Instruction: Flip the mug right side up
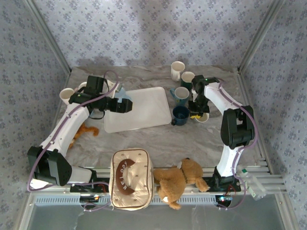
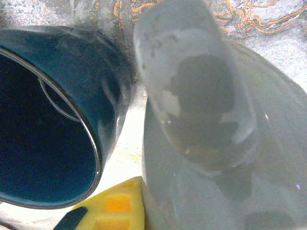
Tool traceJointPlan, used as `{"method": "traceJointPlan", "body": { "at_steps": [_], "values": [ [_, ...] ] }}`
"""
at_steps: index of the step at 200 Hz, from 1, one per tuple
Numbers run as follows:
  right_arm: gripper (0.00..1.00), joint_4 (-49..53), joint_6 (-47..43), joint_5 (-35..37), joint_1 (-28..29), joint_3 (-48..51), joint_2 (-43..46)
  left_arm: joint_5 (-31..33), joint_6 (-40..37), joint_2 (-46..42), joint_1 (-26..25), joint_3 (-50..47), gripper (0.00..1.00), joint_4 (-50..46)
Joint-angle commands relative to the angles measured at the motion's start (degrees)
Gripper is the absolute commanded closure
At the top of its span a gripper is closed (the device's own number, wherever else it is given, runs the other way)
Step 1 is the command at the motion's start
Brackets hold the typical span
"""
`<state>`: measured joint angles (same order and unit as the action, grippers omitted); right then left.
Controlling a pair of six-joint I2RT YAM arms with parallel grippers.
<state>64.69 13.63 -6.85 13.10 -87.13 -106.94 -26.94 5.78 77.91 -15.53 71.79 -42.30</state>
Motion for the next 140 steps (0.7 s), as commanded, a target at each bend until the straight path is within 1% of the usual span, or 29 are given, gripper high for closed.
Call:
{"method": "traceJointPlan", "body": {
  "at_steps": [1,42,83,140],
  "values": [
    [0.85,-1.1,-0.9,0.0,0.2,-1.8,-1.5,0.1,-0.9,-1.4,-0.3,2.0,0.04,-1.3],
    [0.81,-0.5,-0.9,0.6,0.6,-3.1,-1.3,0.2,-0.9,-1.3,-0.3,2.5,0.04,-2.0],
    [0.74,0.5,-0.9,1.5,0.9,-5.2,-1.0,0.6,-1.1,-1.4,-0.3,2.6,0.04,-2.3],
    [0.73,1.9,-0.9,2.1,1.3,-7.0,0.3,1.1,-1.0,-1.4,-0.3,2.5,0.03,-2.5]
  ]
}}
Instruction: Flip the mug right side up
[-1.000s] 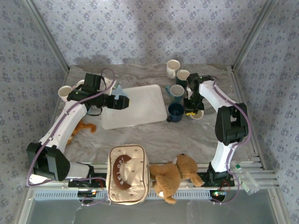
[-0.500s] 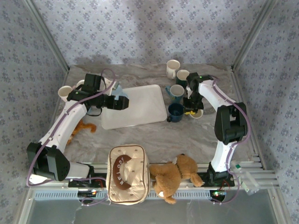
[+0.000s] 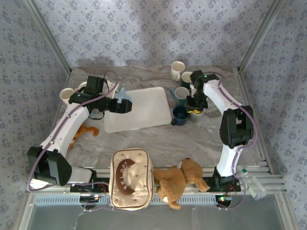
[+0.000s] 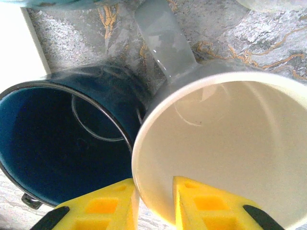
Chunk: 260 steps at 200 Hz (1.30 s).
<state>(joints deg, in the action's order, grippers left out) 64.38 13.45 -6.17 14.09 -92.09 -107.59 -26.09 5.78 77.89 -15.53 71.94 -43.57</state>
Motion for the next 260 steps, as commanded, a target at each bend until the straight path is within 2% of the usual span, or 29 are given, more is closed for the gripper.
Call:
{"method": "traceJointPlan", "body": {
  "at_steps": [1,24,43,85,104,159,197,226,260],
  "values": [
    [0.73,2.2,-0.7,1.5,0.3,-2.1,1.0,0.3,-1.0,-1.4,-0.3,2.4,0.03,-1.3],
    [0.72,2.8,-0.3,2.3,0.8,-2.7,2.9,2.1,-0.5,-1.5,-0.3,2.8,0.03,-1.9],
    [0.65,3.3,0.3,3.1,1.4,-2.8,5.6,4.5,0.3,-1.4,-0.3,3.3,0.01,-2.4],
    [0.58,3.5,2.1,3.8,1.9,-1.3,12.8,8.1,2.6,-1.2,-0.3,4.2,0.01,-2.8],
    [0.51,2.9,3.2,3.1,1.9,0.0,16.3,9.8,3.7,-1.1,-0.2,4.4,0.01,-3.2],
    [0.25,-3.6,7.6,-4.3,0.4,5.6,27.3,14.0,7.6,-1.3,1.4,4.9,0.01,-4.1],
    [0.18,-13.4,8.6,-10.0,-1.6,12.0,35.3,14.2,10.3,-0.9,2.5,5.3,0.01,-4.1],
    [0.16,-22.0,11.6,-15.6,-4.1,18.6,41.7,18.0,12.3,0.6,3.2,6.2,0.01,-5.8],
    [0.07,-27.5,14.5,-21.4,-5.6,23.2,45.4,19.9,10.9,4.2,3.3,7.8,0.00,-6.9]
  ]
}}
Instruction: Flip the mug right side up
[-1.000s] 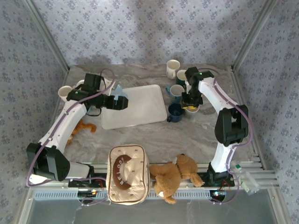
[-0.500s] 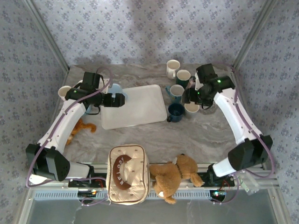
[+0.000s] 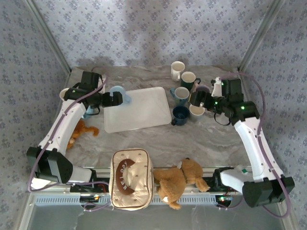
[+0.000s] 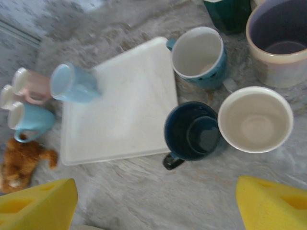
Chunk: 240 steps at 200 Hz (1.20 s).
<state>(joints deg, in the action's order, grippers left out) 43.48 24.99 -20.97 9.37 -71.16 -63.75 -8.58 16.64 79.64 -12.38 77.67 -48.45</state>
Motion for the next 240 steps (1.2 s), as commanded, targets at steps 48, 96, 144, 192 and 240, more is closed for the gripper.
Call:
{"method": "traceJointPlan", "body": {
  "at_steps": [48,96,144,192,240],
  "values": [
    [0.06,-12.1,7.4,-14.1,-2.9,6.4,3.2,3.6,-3.9,11.6,0.3,6.7,0.00,-3.6],
    [0.06,-12.5,8.4,-14.6,-4.0,8.3,2.0,3.1,-2.8,19.9,1.1,11.2,0.00,-2.9],
    [0.13,-15.9,10.1,-15.9,-4.1,9.8,0.4,-3.1,7.3,20.7,6.6,7.5,0.17,6.6],
    [0.15,-16.1,12.1,-16.2,-3.5,9.2,-2.1,-3.6,9.7,24.2,7.5,8.7,0.24,9.2],
    [0.17,-19.2,15.1,-15.7,0.4,8.2,-6.6,-4.4,11.4,27.9,7.8,9.7,0.32,12.8]
  ]
}}
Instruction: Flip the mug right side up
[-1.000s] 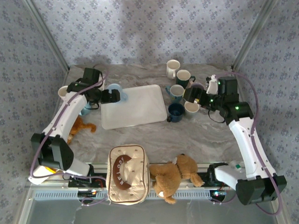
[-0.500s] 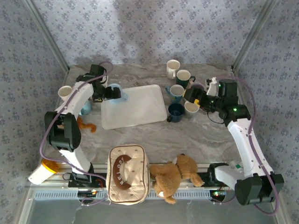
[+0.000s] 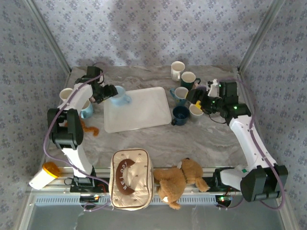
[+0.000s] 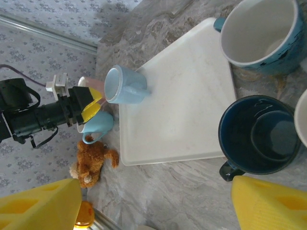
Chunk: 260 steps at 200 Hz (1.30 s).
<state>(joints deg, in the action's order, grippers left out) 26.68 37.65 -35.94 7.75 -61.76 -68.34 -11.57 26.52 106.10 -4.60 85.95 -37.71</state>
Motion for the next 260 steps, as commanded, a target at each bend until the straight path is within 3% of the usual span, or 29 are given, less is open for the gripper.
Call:
{"method": "traceJointPlan", "body": {
  "at_steps": [1,90,208,260],
  "values": [
    [0.17,-2.4,2.5,-0.7,2.2,-1.3,-2.1,-1.4,1.5,1.6,0.1,1.5,0.32,2.2],
    [0.17,-3.8,3.0,1.9,10.2,-8.3,-10.8,-5.1,2.9,4.4,0.6,-2.8,0.52,10.7],
    [0.18,-2.5,3.4,4.2,12.3,-11.7,-12.8,-9.1,0.5,4.5,0.6,-6.5,0.70,14.4],
    [0.18,-1.7,1.7,11.7,13.7,-11.6,-14.4,-12.8,1.8,4.9,0.0,-5.7,0.73,12.6]
  ]
}}
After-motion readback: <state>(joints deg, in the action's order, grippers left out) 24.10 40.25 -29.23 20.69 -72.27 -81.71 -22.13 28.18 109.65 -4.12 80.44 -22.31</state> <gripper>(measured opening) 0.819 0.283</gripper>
